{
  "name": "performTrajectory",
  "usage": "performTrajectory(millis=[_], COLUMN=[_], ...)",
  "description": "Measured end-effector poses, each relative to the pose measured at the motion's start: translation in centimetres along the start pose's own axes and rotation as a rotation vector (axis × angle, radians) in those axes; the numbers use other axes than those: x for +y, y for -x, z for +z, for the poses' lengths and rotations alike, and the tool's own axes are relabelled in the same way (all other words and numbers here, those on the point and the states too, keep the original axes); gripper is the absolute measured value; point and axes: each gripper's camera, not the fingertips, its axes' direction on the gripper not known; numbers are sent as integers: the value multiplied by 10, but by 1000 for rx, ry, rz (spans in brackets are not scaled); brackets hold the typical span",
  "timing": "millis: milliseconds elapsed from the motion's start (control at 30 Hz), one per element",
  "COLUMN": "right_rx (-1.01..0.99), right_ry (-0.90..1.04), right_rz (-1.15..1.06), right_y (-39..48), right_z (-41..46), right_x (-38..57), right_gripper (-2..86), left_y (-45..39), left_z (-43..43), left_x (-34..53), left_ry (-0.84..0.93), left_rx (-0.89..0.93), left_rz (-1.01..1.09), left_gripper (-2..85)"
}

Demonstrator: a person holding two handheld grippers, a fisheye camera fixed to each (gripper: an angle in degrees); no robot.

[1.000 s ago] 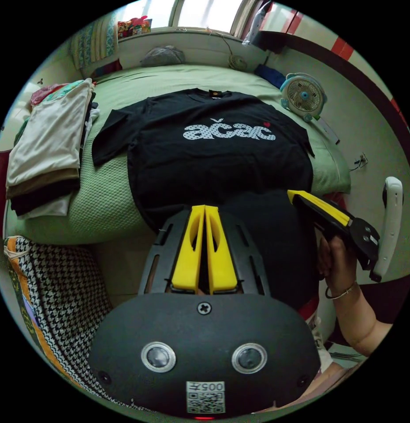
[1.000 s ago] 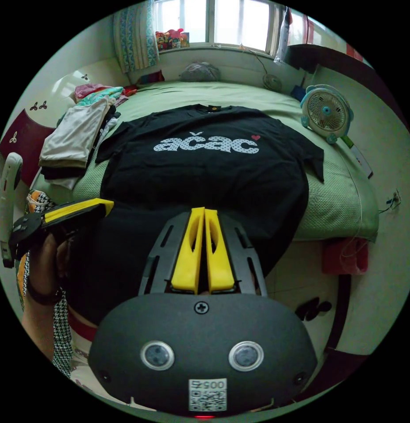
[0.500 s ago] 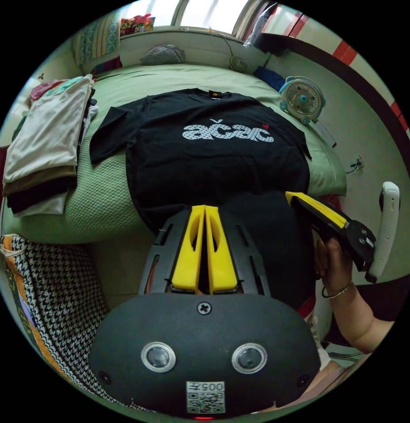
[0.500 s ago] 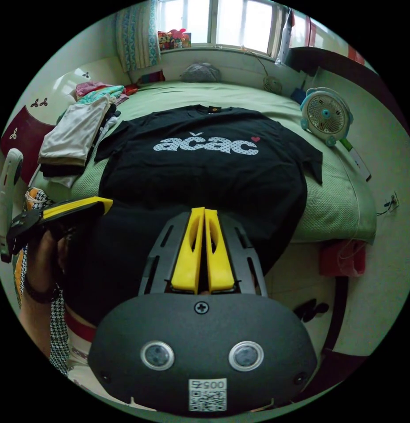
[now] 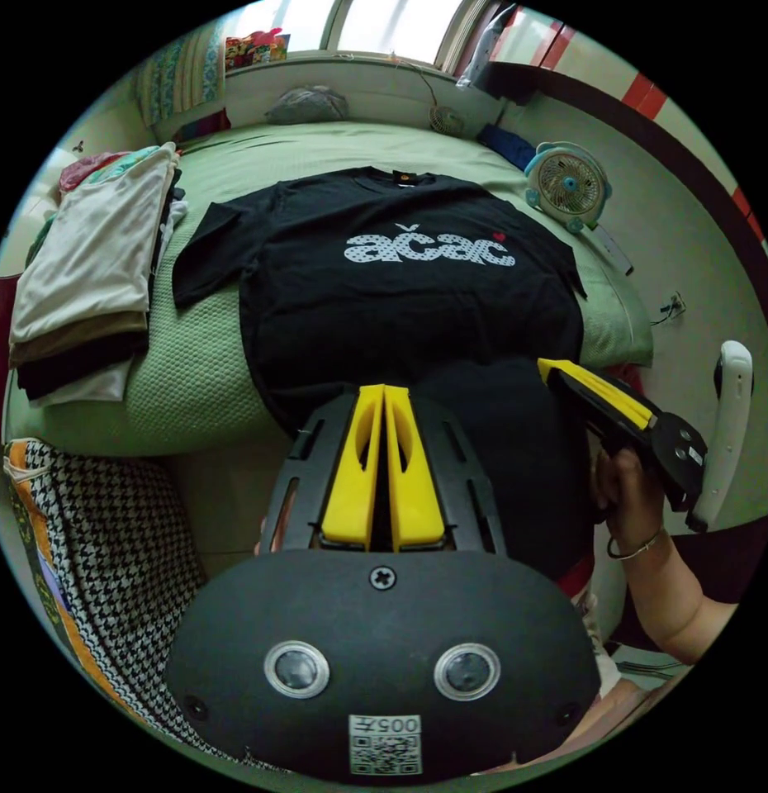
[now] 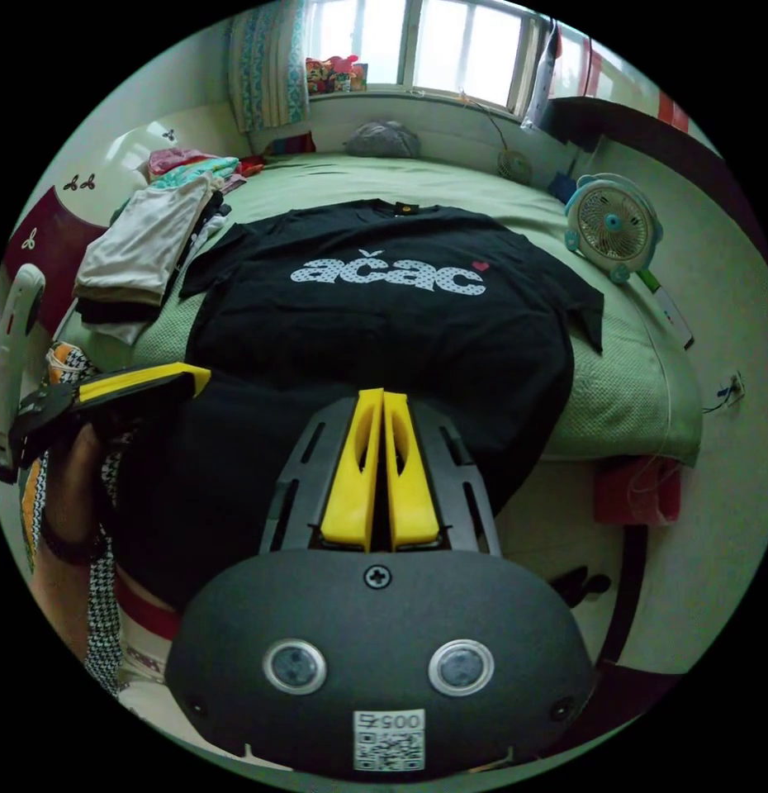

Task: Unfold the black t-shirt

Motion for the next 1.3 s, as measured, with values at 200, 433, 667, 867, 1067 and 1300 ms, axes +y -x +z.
performTrajectory(millis=[200,433,667,867,1067,1300], right_rx=[-42,-28,-45,-29,-32,-20], right_ry=[8,3,3,3,4,4], right_rz=[19,11,19,14,15,8], right_y=[-7,-7,-12,-13,-16,-17], right_z=[3,4,5,5,5,5], right_x=[3,8,10,12,12,13], right_gripper=[-10,-10,-10,-10,-10,-10], left_y=[3,6,2,0,-1,-2], left_z=[1,2,3,4,5,5], left_x=[2,4,6,6,7,7], left_ry=[3,3,4,6,6,5], left_rx=[27,44,14,10,12,12], left_rz=[-10,-14,-3,0,0,-1], left_gripper=[-7,-7,-7,-7,-7,-7])
